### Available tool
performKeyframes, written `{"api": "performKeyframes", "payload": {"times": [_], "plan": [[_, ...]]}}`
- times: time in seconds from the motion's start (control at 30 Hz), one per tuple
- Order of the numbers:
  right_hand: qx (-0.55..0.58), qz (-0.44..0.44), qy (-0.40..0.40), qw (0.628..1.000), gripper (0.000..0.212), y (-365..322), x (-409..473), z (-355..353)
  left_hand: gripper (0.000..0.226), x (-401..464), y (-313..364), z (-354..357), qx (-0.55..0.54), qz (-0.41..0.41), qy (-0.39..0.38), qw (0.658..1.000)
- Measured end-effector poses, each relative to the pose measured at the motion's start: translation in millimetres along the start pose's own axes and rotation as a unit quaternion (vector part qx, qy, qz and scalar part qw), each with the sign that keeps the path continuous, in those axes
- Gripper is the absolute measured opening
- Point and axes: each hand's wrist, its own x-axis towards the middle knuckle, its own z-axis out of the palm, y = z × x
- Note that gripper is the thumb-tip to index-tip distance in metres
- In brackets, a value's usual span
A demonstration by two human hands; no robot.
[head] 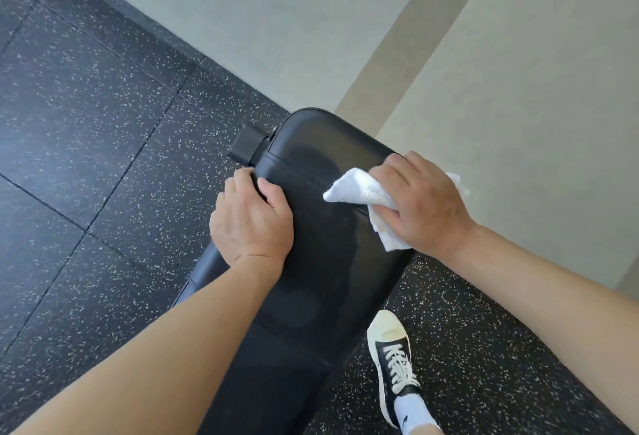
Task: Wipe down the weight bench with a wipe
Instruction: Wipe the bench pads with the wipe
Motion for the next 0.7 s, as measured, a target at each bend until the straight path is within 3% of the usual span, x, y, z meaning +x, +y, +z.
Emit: {"api": "performKeyframes", "payload": {"times": [0.23, 0.3, 0.37, 0.4, 0.47, 0.53, 0.6, 0.7], "plan": [[0.041, 0.01, 0.015, 0.999, 0.024, -40.2, 109.1, 25.4, 0.046, 0.5, 1.2, 1.2, 0.005, -0.004, -0.007, 1.0], [0.027, -0.051, -0.073, 0.996, 0.019, -60.2, 167.8, 36.3, 0.044, -1.3, 3.0, -1.0, 0.013, -0.004, 0.003, 1.0], [0.005, -0.098, -0.225, 0.969, 0.012, -75.5, 208.1, 44.6, 0.046, 2.5, 5.0, -0.2, 0.013, -0.014, -0.003, 1.0], [0.008, -0.105, -0.293, 0.95, 0.017, -79.5, 219.5, 43.5, 0.048, 1.4, 5.7, -0.8, 0.015, -0.018, -0.011, 1.0], [0.005, -0.116, -0.356, 0.927, 0.025, -76.5, 231.9, 54.0, 0.049, 0.3, 6.2, -4.0, 0.021, -0.013, -0.014, 1.0], [0.022, -0.128, -0.346, 0.929, 0.031, -61.4, 227.6, 51.3, 0.048, 1.7, 9.6, -6.6, 0.023, -0.016, -0.012, 1.0], [0.071, -0.137, -0.255, 0.954, 0.037, -34.0, 208.6, 42.1, 0.047, 1.4, 9.6, -5.3, 0.027, -0.019, -0.019, 0.999], [0.244, -0.036, -0.178, 0.953, 0.029, 17.3, 168.2, 24.6, 0.042, 2.5, 6.1, -2.2, 0.029, -0.014, -0.007, 0.999]]}}
